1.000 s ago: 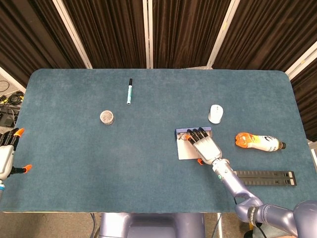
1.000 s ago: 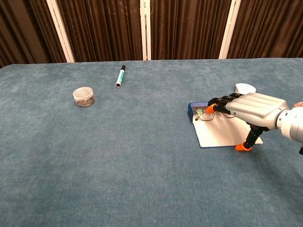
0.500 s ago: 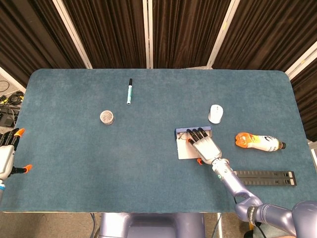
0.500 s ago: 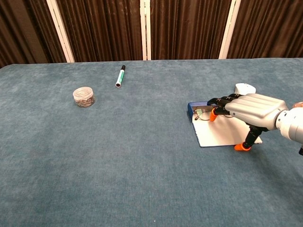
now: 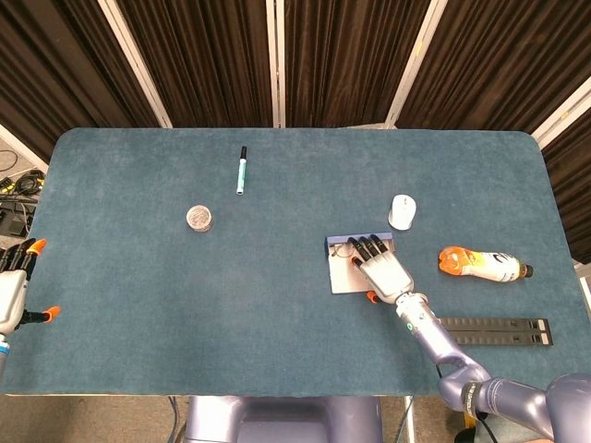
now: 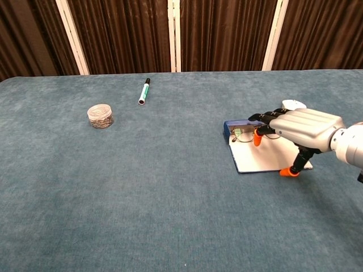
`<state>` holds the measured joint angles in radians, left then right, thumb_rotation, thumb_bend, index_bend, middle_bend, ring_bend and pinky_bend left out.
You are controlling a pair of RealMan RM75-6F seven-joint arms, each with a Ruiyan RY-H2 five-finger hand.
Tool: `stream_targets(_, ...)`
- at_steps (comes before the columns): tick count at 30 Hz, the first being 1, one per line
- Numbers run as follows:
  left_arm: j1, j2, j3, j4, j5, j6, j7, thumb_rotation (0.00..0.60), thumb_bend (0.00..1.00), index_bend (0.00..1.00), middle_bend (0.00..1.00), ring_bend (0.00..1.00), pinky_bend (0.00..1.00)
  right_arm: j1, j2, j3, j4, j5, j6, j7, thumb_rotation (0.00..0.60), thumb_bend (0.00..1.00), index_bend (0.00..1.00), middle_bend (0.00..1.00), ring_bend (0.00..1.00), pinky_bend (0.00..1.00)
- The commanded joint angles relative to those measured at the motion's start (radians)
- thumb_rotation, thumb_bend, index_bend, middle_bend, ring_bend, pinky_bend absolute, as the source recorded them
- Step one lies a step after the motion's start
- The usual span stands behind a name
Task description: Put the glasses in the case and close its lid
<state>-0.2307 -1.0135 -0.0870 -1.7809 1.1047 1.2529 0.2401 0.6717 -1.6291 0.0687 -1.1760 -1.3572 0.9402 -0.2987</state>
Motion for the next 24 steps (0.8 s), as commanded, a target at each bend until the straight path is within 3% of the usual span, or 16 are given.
stream_targets(1, 0.000, 0.000, 0.000, 0.000, 0.000, 0.000, 0.000, 0.600, 0.00, 0.00, 0.00, 0.00, 0.00, 0.001, -0.001, 0.002, 0.002, 0.001, -0.002, 0.000, 0.600, 0.40, 0.34, 0.00, 0.00, 0.00)
stream_targets(24, -0.002, 0.000, 0.000, 0.001, -0.004, -0.004, -0.001, 0.600, 0.00, 0.00, 0.00, 0.00, 0.00, 0.005, -0.025, 0.023, 0.046, 0.012, -0.005, 0.004, 0.600, 0.41, 0.35, 0.00, 0.00, 0.00)
